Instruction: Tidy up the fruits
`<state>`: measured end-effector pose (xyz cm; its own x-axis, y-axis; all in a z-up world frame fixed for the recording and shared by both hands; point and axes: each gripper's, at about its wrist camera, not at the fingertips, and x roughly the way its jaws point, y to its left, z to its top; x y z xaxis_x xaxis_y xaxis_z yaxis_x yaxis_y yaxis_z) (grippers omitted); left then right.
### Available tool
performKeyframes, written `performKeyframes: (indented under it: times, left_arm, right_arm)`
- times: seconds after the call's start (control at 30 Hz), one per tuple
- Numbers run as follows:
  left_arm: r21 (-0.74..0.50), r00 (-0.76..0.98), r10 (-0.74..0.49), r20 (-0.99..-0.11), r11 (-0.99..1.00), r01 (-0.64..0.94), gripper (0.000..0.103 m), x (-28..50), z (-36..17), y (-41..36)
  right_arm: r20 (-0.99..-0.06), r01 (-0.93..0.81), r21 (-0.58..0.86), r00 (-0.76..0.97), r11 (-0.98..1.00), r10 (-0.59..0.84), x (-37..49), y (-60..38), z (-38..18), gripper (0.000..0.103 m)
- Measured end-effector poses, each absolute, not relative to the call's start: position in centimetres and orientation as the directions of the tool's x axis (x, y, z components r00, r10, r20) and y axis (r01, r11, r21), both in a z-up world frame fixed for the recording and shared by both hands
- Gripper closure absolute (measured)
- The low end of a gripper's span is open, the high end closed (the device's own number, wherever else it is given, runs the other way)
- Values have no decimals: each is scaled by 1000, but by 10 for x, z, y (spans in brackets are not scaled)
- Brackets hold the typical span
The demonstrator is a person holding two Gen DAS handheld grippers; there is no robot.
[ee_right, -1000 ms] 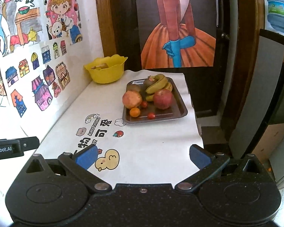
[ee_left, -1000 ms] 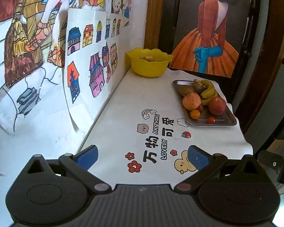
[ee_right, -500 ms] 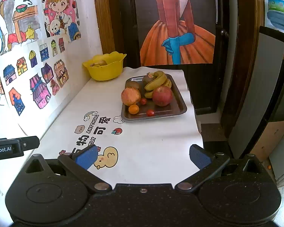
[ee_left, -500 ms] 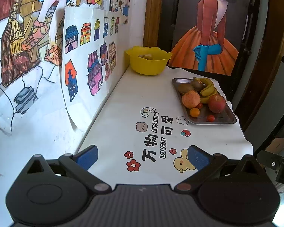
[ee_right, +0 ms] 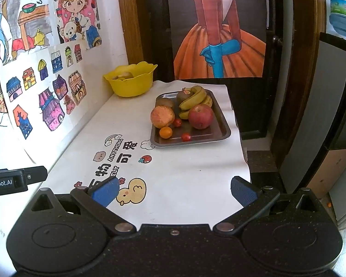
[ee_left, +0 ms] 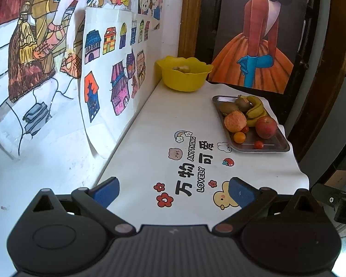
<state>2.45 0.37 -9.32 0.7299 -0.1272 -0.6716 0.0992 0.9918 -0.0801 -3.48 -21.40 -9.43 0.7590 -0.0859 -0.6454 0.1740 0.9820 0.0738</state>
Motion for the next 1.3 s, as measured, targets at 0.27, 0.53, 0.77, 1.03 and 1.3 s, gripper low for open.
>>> performKeyframes:
  times: [0.27,0.53,0.77,1.03,1.3]
  left_arm:
    - [-79,730,-126,-672,992,98,0,24,-93,3]
    - [-77,730,-127,-671,992,102,0,24,-93,1]
    - [-78,728,-134,-672,991,110,0,24,-93,-2]
    - [-77,728,-133,-672,991,110,0,25,-93,-2]
    - [-78,728,-132,-673,991,107,0,26,-94,-2]
  right_arm:
    - [-645,173,74,759,982,-85,-34,-214,-94,1]
    - [-648,174,76,757,982,-84,-34,-214,-94,1]
    - [-651,177,79,755,981,-84,-36,-217,-96,1]
    - [-652,178,79,753,981,-84,-35,-217,-96,1]
    - [-659,171,80,749,982,-77,-32,-218,-97,1]
